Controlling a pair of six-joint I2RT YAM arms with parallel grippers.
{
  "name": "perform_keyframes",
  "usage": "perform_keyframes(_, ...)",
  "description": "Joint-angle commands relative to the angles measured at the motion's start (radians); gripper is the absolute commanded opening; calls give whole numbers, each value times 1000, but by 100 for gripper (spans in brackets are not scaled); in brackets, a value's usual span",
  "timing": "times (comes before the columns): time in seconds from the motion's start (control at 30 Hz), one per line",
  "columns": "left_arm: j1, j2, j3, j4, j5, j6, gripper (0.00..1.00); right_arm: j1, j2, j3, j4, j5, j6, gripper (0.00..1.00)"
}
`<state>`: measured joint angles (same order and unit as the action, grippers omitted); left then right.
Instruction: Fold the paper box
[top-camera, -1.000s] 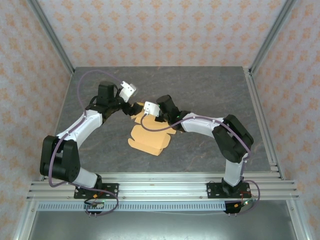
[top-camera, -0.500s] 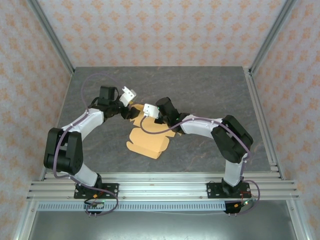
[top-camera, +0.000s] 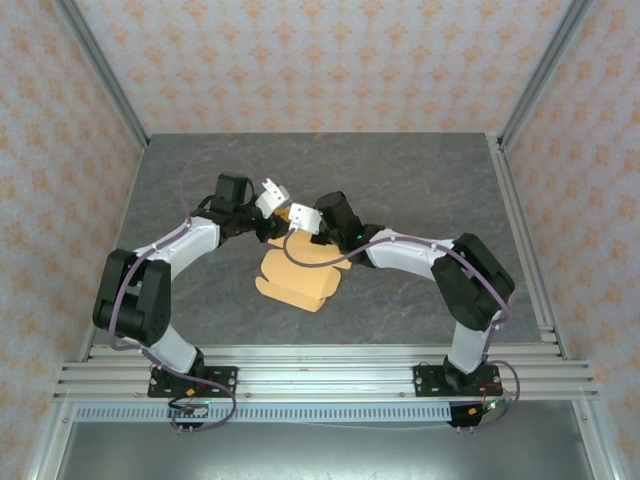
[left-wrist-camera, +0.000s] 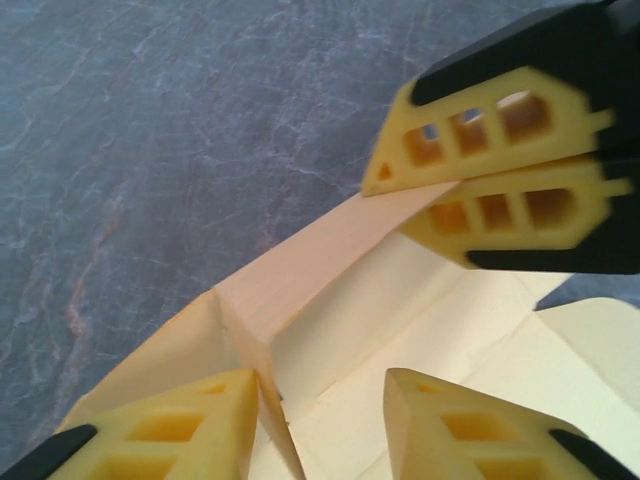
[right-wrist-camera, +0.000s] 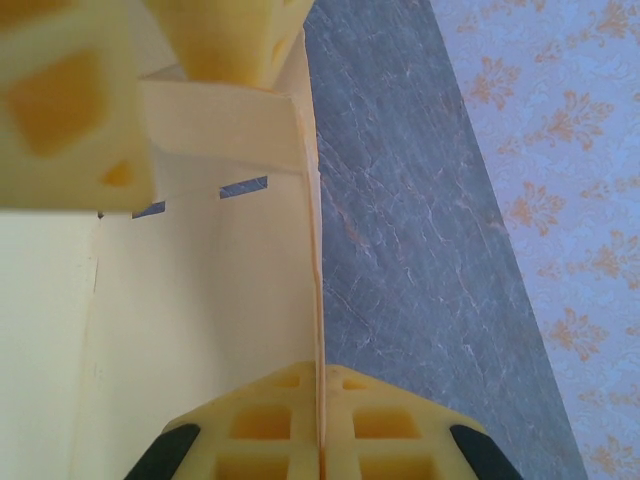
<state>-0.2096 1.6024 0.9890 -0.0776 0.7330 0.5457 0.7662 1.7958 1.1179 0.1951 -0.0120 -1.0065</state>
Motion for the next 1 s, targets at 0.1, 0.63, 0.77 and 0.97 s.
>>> perform_keyframes(0.1,-2,5,51,63,-70,-14,32,-8,-42,9,6,-25,23,6)
perform_keyframes(0.63,-55,52,79,30,-123,2,27,-9,-41,26,1,-14,14,6)
perform_keyframes(0.77,-65,48,63,49,-160,8,7,-11,-39,28,0,-13,13,7)
perform_keyframes(0.97,-77,24,36,135,-222,-17,0,-14,-51,26,-6,6,23,11)
